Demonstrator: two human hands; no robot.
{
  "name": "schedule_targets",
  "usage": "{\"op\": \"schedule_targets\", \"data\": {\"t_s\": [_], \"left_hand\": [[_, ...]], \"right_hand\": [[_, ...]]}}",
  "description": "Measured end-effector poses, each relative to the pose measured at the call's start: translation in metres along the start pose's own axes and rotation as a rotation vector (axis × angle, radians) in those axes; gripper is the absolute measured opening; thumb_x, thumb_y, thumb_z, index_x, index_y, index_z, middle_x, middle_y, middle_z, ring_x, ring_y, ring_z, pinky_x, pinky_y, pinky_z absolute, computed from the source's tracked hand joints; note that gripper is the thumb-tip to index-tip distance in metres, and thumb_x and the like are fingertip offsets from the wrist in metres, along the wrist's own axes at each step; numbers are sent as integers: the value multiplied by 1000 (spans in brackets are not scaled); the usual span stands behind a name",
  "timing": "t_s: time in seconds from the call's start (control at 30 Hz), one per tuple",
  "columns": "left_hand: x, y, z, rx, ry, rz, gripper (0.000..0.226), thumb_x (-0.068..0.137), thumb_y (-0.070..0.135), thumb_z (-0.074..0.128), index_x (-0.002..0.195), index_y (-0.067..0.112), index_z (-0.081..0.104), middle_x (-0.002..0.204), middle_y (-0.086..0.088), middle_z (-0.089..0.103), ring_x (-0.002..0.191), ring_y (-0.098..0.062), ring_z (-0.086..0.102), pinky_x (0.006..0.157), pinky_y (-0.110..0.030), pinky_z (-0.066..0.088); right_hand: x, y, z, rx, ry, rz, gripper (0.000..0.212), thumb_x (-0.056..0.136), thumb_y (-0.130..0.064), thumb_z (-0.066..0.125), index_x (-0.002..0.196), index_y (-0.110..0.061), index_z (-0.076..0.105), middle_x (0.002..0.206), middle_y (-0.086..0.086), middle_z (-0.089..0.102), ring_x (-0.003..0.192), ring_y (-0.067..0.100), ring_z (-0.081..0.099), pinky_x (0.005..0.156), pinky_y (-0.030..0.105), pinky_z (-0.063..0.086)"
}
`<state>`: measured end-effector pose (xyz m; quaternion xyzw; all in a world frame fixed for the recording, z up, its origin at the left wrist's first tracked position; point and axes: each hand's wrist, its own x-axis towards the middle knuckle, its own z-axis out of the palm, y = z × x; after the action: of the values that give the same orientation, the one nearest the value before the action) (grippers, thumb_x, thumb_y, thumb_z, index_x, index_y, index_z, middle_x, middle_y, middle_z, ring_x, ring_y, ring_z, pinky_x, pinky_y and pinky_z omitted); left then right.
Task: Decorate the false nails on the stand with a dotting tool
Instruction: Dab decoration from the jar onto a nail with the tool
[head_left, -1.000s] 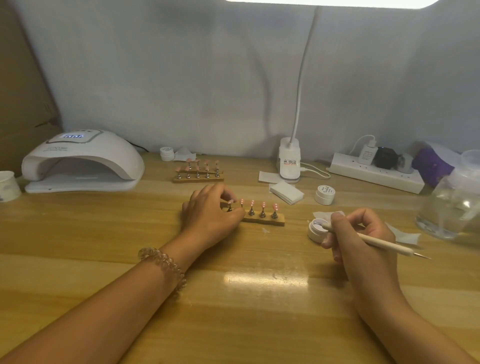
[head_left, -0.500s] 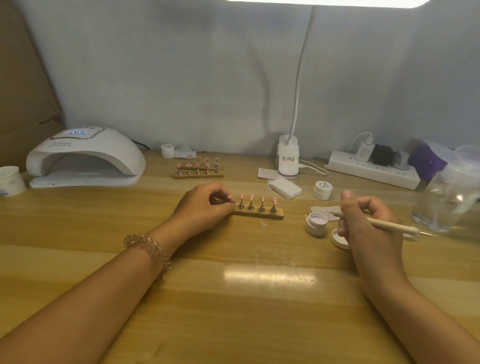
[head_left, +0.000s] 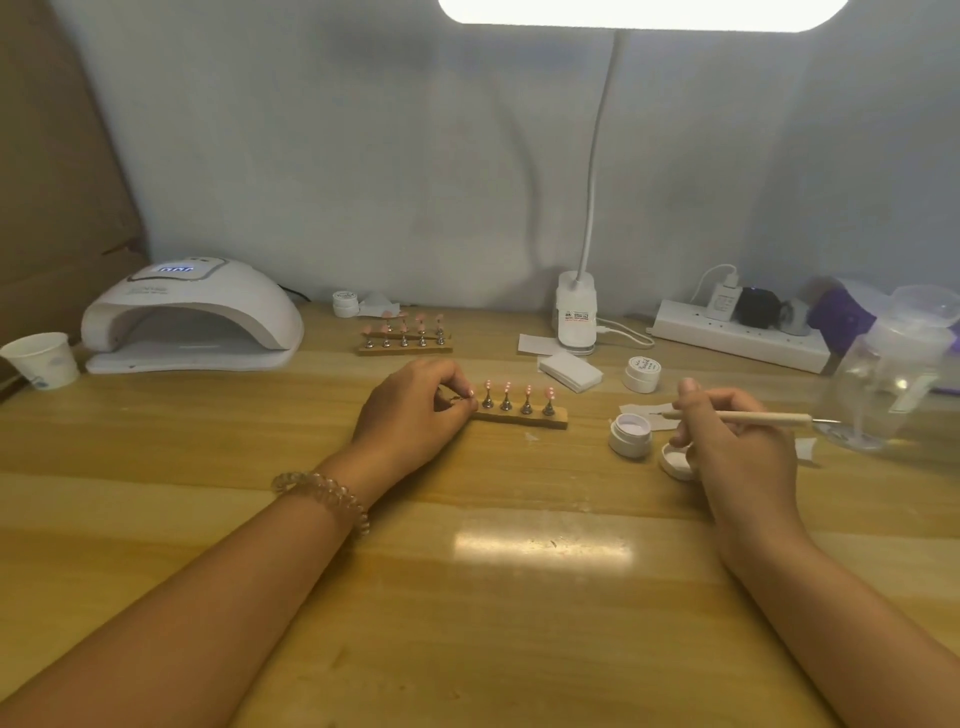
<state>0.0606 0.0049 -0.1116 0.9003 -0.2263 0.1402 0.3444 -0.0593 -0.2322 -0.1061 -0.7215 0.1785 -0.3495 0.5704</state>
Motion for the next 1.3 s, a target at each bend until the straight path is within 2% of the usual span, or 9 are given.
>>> {"op": "schedule_targets", "data": {"t_s": [0.2,0.37,0.43,0.57,0.77,0.93,1.0,1.17,1.3], "left_hand": [[-10,12,0,216,97,145,13,86,28,69,81,34,59,93,15,56,86,-6,51,59,-15,28],[-20,36,8,-72,-35,170,17,85,29,74,79,38,59,86,19,64,72,-2,59,64,-26,48],[-25,44,15,-158,-119,166,21,84,31,75,76,41,59,83,23,65,67,0,57,64,-22,47],[-31,48,25,-235,-280,162,9,83,37,75,82,38,66,85,23,68,62,7,54,63,-22,41],[-32,48,26,-202,-300,183,5,83,39,74,86,40,70,84,26,64,66,8,53,63,-21,40],[-31,48,26,-201,-323,184,5,84,41,73,87,43,69,86,27,64,65,5,51,62,-23,42],[-30,48,26,-211,-344,177,9,83,38,72,89,45,69,91,27,66,64,4,51,62,-24,42],[-28,47,25,-237,-385,168,18,84,32,72,88,50,69,89,31,65,61,1,50,61,-22,41],[-27,47,26,-232,-375,146,5,85,42,70,89,42,71,94,25,68,63,3,50,63,-26,42]], "right_hand": [[1,3,-2,91,1,45,25,97,-36,59,86,-15,66,58,-5,61,46,-3,54,47,13,44],[0,2,-2,61,-19,12,23,99,-34,55,84,-19,64,65,-3,63,58,4,60,59,24,49],[0,1,-2,79,-9,15,23,100,-33,55,83,-19,63,65,-3,63,60,8,60,61,27,51],[2,-1,-3,100,50,-47,21,100,-34,55,85,-22,63,63,-5,63,55,0,58,50,14,47],[-3,-1,-1,98,26,-90,21,98,-34,57,88,-16,61,58,-3,62,46,2,53,45,16,45],[-4,3,2,-21,-6,-82,20,99,-36,55,88,-19,56,67,-2,65,61,10,63,67,40,56],[-2,3,4,-38,-3,-101,20,99,-36,55,88,-20,56,70,-2,65,70,15,65,73,43,55],[8,5,2,-25,21,-115,19,100,-37,53,84,-25,54,68,-4,64,67,3,61,66,30,46],[13,7,2,-21,15,-115,19,100,-35,53,83,-26,54,68,-4,64,65,0,61,65,27,46]]}}
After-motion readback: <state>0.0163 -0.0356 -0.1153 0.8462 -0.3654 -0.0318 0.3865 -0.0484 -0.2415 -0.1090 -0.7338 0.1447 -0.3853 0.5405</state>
